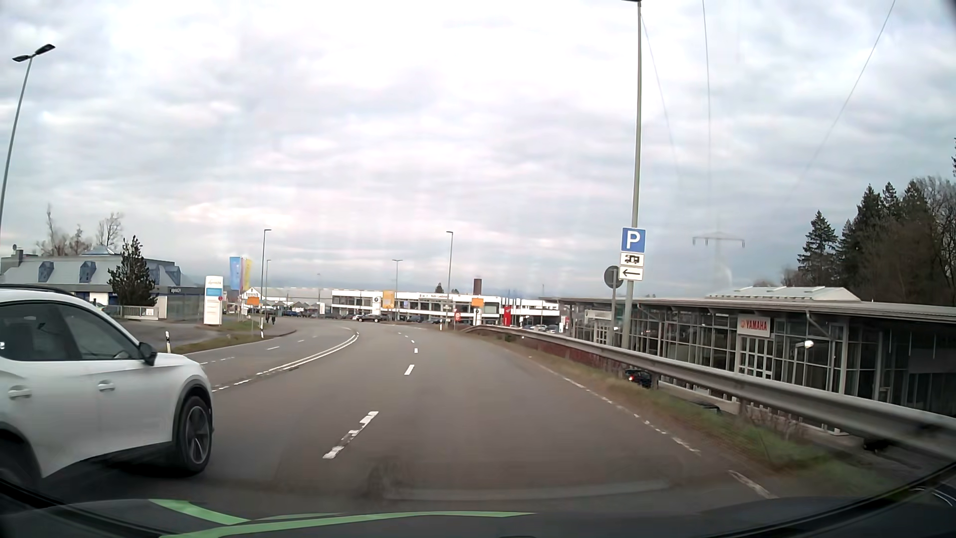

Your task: Follow the waypoints while adhering to traffic rules and regulations

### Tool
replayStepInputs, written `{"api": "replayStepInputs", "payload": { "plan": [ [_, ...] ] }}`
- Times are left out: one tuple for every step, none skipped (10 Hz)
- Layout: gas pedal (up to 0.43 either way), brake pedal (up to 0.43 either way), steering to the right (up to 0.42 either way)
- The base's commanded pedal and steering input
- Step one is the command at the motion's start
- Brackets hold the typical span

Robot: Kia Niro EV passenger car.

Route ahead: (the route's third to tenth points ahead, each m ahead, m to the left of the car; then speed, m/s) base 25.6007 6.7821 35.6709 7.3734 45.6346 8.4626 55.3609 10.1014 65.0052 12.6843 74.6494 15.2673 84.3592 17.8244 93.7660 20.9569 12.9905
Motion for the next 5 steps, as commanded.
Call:
{"api": "replayStepInputs", "payload": {
  "plan": [
    [0.0, 0.0, -0.007],
    [0.0, 0.0, -0.007],
    [0.0, 0.0, -0.007],
    [0.0, 0.0, -0.008],
    [0.0, 0.0, -0.008]
  ]
}}
